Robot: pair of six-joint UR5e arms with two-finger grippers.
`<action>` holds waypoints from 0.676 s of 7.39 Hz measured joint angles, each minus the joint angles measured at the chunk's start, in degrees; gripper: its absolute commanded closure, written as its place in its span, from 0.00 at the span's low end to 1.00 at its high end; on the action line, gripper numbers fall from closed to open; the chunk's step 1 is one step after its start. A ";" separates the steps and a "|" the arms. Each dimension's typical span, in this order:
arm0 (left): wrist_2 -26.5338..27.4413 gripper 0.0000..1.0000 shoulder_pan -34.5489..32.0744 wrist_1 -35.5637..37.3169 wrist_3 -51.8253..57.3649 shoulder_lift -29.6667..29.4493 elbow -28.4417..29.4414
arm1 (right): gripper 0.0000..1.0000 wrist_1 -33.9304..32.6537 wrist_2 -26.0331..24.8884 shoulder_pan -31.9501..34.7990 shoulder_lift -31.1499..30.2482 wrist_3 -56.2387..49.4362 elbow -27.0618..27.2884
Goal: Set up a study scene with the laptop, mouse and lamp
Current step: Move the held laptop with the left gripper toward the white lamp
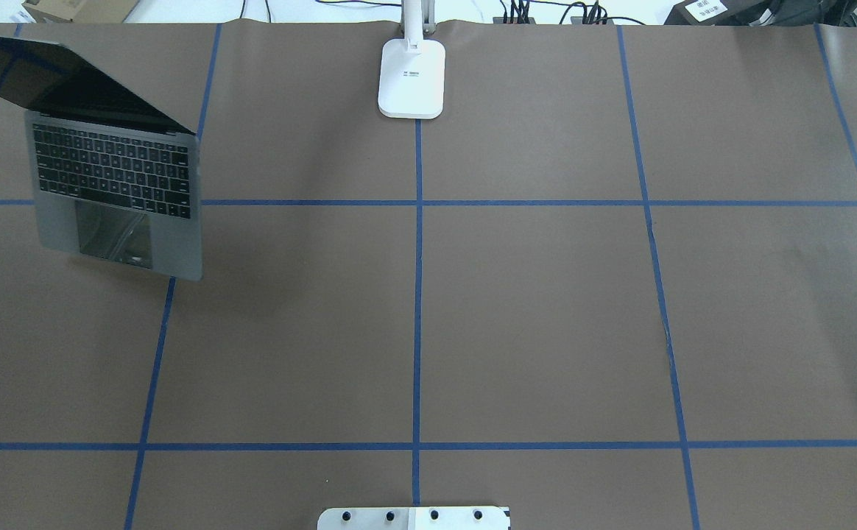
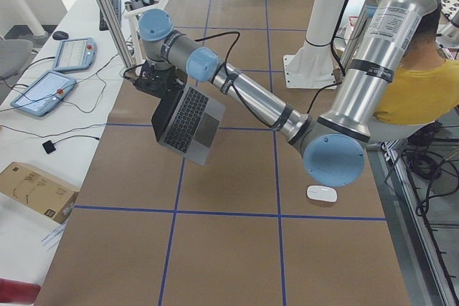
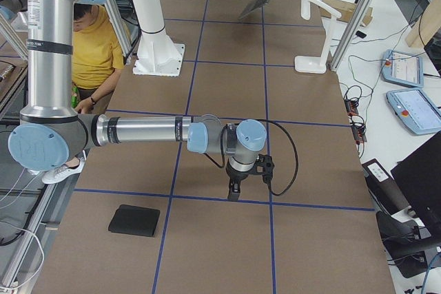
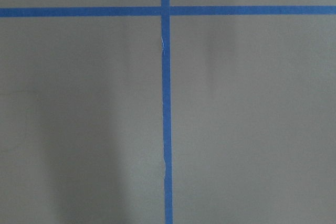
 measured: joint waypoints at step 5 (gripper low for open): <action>12.29 1.00 18.66 -5.01 -26.61 -11.79 1.17 | 0.00 -0.09 0.00 0.00 -0.18 0.00 -0.07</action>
